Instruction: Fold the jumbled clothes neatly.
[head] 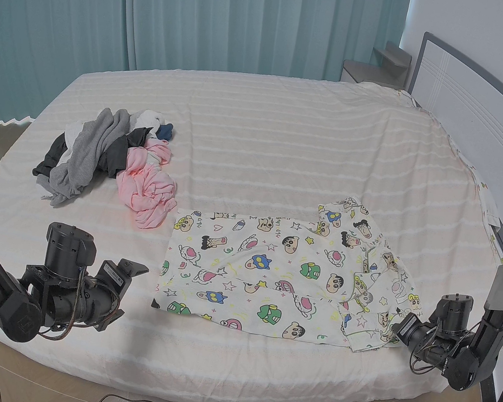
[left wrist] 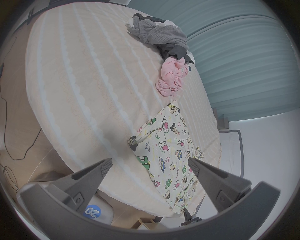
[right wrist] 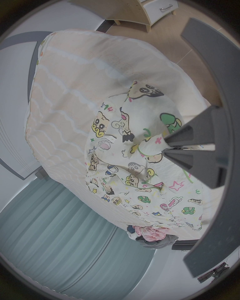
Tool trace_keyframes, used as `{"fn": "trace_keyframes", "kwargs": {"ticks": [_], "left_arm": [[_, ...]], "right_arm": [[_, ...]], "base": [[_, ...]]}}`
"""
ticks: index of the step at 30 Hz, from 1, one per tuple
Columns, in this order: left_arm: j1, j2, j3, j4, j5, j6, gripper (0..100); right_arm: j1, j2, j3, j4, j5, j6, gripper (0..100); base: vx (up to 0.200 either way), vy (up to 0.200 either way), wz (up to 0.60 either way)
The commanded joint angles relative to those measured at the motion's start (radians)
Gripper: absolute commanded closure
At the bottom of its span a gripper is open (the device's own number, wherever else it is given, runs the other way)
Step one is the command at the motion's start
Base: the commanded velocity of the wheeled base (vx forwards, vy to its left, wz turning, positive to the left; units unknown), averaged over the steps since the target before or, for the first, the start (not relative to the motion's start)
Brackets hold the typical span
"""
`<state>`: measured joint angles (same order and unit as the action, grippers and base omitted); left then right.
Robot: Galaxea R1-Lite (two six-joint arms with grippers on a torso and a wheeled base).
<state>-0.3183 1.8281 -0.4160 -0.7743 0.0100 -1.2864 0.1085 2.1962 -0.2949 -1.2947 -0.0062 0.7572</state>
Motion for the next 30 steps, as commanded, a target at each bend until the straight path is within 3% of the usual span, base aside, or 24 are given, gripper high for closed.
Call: {"fn": "trace_keyframes", "kwargs": {"ticks": [1, 15, 16, 30], "left_arm": [[-0.001, 0.0, 0.0, 0.0, 0.001, -0.001, 0], [-0.001, 0.0, 0.0, 0.0, 0.001, -0.001, 0], [-0.001, 0.0, 0.0, 0.0, 0.001, -0.001, 0], [-0.001, 0.0, 0.0, 0.0, 0.001, -0.001, 0]], "right_arm": [[0.0, 0.028, 0.037, -0.026, 0.0, -0.003, 100], [-0.021, 0.073, 0.103, -0.172, -0.001, -0.026, 100], [-0.021, 0.073, 0.114, -0.187, -0.001, -0.027, 0], [-0.047, -0.021, 0.207, -0.238, -0.001, -0.079, 0]], "base": [[0.0, 0.0, 0.0], [0.0, 0.0, 0.0], [0.0, 0.0, 0.0], [0.0, 0.0, 0.0]]}}
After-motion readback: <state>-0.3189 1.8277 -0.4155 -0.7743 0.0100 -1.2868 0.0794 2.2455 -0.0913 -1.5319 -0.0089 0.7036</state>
